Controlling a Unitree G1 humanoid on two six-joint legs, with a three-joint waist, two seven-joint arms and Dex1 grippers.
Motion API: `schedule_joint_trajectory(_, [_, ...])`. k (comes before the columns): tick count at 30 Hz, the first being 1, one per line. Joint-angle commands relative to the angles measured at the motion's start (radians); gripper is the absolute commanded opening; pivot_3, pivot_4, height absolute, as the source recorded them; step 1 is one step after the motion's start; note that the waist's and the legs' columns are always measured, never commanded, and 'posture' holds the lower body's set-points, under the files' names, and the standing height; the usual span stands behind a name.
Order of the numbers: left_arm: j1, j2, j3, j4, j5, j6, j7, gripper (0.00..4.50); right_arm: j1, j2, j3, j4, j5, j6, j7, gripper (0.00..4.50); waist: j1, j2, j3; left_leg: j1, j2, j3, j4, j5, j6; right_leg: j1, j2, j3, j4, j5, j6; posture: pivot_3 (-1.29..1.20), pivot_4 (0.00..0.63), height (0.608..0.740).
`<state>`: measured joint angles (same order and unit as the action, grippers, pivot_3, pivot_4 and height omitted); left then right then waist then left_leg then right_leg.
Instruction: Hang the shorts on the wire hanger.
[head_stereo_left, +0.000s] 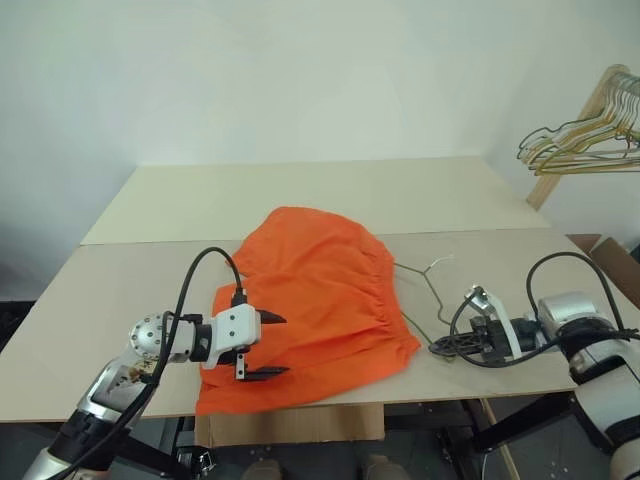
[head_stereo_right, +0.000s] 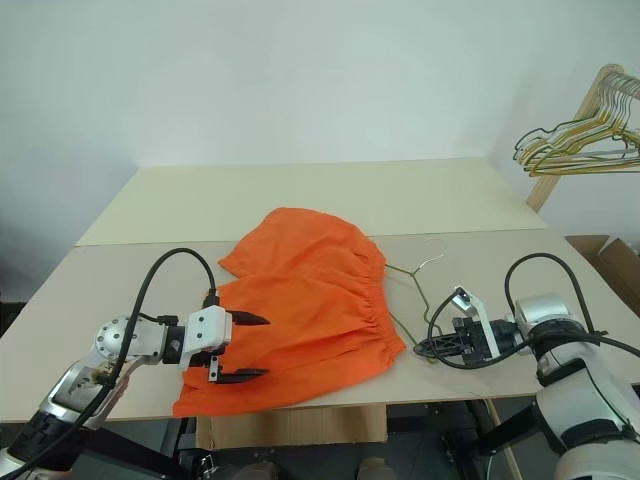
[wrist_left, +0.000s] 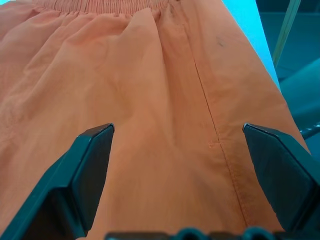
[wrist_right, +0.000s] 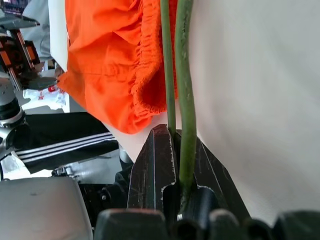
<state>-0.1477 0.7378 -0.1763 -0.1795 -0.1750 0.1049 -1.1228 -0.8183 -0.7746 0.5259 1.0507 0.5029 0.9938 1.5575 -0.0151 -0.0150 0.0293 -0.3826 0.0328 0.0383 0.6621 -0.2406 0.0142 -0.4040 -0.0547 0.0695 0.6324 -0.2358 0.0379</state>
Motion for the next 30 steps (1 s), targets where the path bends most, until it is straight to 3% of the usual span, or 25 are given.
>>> schedule_joint_trajectory(1, [0.004, 0.001, 0.009, -0.013, 0.004, -0.023, 0.011, 4.48, -0.045, 0.019, -0.094, 0.073, -0.044, -0.043, 0.056, 0.0, 0.001, 0.0, 0.0, 0.0, 0.0, 0.0, 0.0, 0.0, 0.0, 0.0, 0.0, 0.0, 0.0, 0.0, 0.0, 0.05, 0.0, 0.74])
schedule_joint_trajectory(10, [0.01, -0.013, -0.003, -0.007, 0.022, -0.036, 0.027, 4.48, -0.024, 0.051, -0.299, 0.093, -0.096, -0.053, 0.022, 0.0, 0.001, 0.0, 0.0, -0.001, 0.0, 0.0, 0.0, 0.0, 0.0, 0.0, 0.0, 0.0, 0.0, 0.0, 0.0, 0.03, 0.0, 0.74])
schedule_joint_trajectory(19, [-0.105, -0.058, 0.01, 0.044, -0.016, -0.03, 0.008, 4.48, 0.106, 0.07, -0.421, -0.197, -0.124, -0.318, -0.054, 0.0, -0.001, 0.001, -0.001, -0.001, 0.0, 0.0, 0.0, 0.0, 0.0, 0.0, 0.0, 0.0, 0.001, 0.0, 0.0, -0.01, 0.0, 0.74])
schedule_joint_trajectory(25, [-0.404, -0.115, 0.108, 0.212, -0.127, 0.008, -0.003, 4.48, 0.146, 0.049, -0.401, -0.332, -0.215, -0.554, -0.062, 0.0, -0.002, 0.001, 0.0, -0.002, 0.0, -0.001, 0.002, 0.0, 0.0, 0.0, 0.0, -0.001, 0.001, 0.0, 0.001, -0.01, 0.0, 0.74])
schedule_joint_trajectory(30, [-0.765, -0.12, 0.129, 0.599, -0.109, -0.092, -0.109, 4.48, 0.112, 0.049, -0.359, -0.352, -0.298, -0.663, -0.042, 0.0, -0.012, 0.001, 0.0, -0.002, -0.001, -0.001, 0.002, 0.0, 0.0, 0.0, 0.0, -0.001, 0.0, 0.001, 0.001, -0.01, 0.0, 0.74])
